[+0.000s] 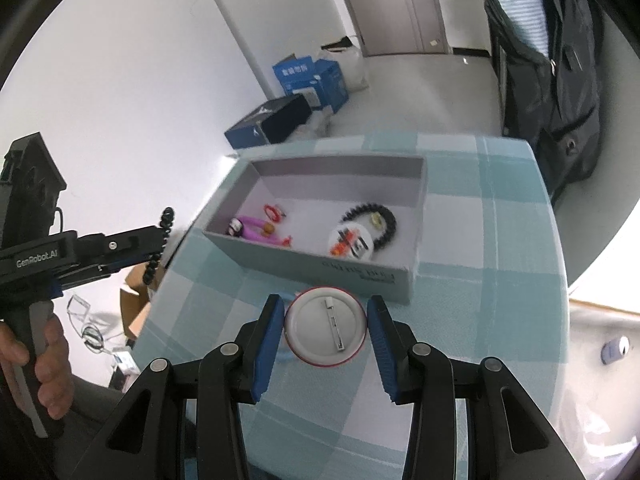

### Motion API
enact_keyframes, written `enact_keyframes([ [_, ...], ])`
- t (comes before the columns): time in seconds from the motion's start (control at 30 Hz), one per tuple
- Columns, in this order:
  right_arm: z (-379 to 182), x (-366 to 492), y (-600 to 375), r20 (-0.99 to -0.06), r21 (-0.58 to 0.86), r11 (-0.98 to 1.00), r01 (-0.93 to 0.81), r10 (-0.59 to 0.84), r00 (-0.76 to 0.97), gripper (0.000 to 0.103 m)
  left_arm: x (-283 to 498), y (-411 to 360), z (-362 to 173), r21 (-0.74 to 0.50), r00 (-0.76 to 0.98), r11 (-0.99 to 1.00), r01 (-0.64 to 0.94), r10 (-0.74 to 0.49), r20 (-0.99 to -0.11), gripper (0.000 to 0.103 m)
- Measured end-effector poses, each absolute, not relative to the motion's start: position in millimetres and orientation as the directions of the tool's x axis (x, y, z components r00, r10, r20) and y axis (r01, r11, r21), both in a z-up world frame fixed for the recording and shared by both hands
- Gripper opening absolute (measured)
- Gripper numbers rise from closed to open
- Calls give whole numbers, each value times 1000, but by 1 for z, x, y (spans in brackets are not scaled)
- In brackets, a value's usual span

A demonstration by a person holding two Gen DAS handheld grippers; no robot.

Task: Organize jewelry
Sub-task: 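Carry the white badge and black bracelet into the grey box while opening both grippers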

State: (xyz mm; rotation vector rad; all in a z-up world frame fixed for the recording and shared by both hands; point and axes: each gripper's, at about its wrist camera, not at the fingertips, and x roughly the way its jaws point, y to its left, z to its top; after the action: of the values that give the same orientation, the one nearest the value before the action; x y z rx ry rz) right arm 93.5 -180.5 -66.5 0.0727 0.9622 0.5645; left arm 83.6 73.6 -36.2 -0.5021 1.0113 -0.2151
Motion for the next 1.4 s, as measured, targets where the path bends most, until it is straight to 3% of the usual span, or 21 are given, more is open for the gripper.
enact_keyframes([
  [0.8, 2, 163, -174, -677, 396, 810, -432, 576, 458, 42, 134, 40, 2, -403, 533, 915, 10, -346, -772, 31],
  [1.4, -42, 209, -171, -759, 385, 818, -428, 544, 358, 42, 186, 19, -50, -472, 365, 881, 9, -443, -819, 31],
])
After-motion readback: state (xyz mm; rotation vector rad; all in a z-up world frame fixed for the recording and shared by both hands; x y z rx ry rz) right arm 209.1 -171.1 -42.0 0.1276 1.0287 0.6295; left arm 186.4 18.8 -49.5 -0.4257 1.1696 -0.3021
